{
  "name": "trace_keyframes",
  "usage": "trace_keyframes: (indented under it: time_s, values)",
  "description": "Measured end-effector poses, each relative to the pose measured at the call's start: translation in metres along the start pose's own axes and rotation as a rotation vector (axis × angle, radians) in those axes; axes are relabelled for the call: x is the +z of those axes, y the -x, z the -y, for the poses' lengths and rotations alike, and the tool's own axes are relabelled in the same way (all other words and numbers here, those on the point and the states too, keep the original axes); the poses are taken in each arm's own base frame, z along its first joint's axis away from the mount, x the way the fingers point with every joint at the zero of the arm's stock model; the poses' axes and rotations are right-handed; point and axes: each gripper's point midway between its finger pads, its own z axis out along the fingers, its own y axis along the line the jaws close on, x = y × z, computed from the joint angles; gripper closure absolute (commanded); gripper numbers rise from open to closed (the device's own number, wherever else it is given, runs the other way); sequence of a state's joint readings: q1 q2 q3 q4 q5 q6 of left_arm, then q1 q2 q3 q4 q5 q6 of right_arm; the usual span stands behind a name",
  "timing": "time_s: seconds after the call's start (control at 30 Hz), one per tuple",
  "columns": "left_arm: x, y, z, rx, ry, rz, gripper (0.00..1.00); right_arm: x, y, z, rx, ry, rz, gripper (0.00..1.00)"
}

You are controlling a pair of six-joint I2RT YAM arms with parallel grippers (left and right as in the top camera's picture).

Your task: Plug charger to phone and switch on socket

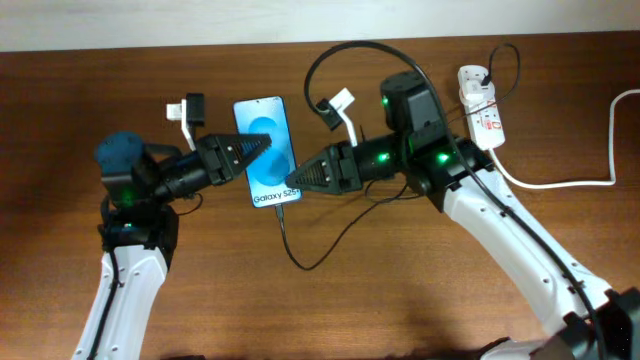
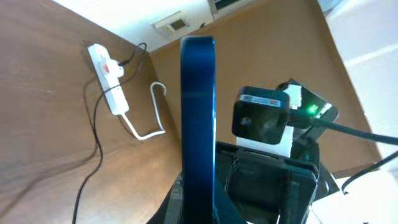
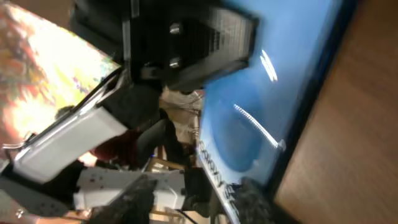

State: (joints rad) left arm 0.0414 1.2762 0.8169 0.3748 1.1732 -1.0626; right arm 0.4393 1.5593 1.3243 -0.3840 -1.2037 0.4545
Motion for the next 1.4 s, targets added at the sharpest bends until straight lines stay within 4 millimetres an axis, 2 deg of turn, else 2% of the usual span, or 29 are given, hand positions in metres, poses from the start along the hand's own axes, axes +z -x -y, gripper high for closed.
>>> trace_keyframes:
  time_s: [0.1, 0.23, 0.43, 0.63, 0.7, 0.8, 0.87, 1.0, 1.13, 1.23, 1.33, 1.4]
  values:
    - [0.000, 0.000, 0.000, -0.043, -0.003, -0.001, 1.00, 0.001, -0.001, -0.005, -0.024, 0.002, -0.003, 0.39]
    - [-0.004, 0.007, -0.007, -0.066, 0.017, 0.034, 1.00, 0.001, -0.008, -0.002, 0.035, -0.028, -0.022, 0.39]
    - [-0.055, 0.052, -0.028, -0.093, 0.094, 0.234, 1.00, 0.000, -0.023, 0.017, 0.057, -0.115, -0.048, 0.36]
    - [-0.056, 0.055, -0.029, -0.153, 0.094, 0.252, 1.00, 0.000, -0.019, 0.022, 0.027, -0.148, -0.035, 0.36]
    - [-0.053, 0.054, -0.029, -0.161, 0.093, 0.250, 1.00, 0.008, -0.017, 0.022, 0.002, -0.136, -0.038, 0.37]
    - [-0.043, 0.050, -0.027, -0.166, 0.087, 0.234, 1.00, 0.030, -0.025, 0.022, 0.008, -0.109, -0.082, 0.46]
    - [-0.038, 0.048, -0.026, -0.166, 0.086, 0.228, 1.00, 0.037, -0.026, 0.021, 0.000, -0.097, -0.089, 0.50]
    - [-0.030, 0.044, -0.024, -0.164, 0.082, 0.214, 1.00, 0.038, -0.016, 0.017, 0.014, -0.086, -0.060, 0.59]
    - [-0.022, 0.042, -0.023, -0.164, 0.087, 0.220, 1.00, 0.045, -0.021, 0.012, 0.043, -0.076, -0.075, 0.66]
    - [-0.017, 0.041, -0.023, -0.163, 0.089, 0.221, 1.00, 0.049, -0.023, 0.011, 0.044, -0.076, -0.083, 0.78]
    - [-0.017, 0.041, -0.023, -0.167, 0.090, 0.224, 1.00, 0.049, -0.023, 0.013, 0.047, -0.090, -0.077, 0.96]
    - [-0.017, 0.041, -0.023, -0.176, 0.089, 0.225, 1.00, 0.049, -0.023, 0.016, 0.060, -0.106, -0.073, 0.96]
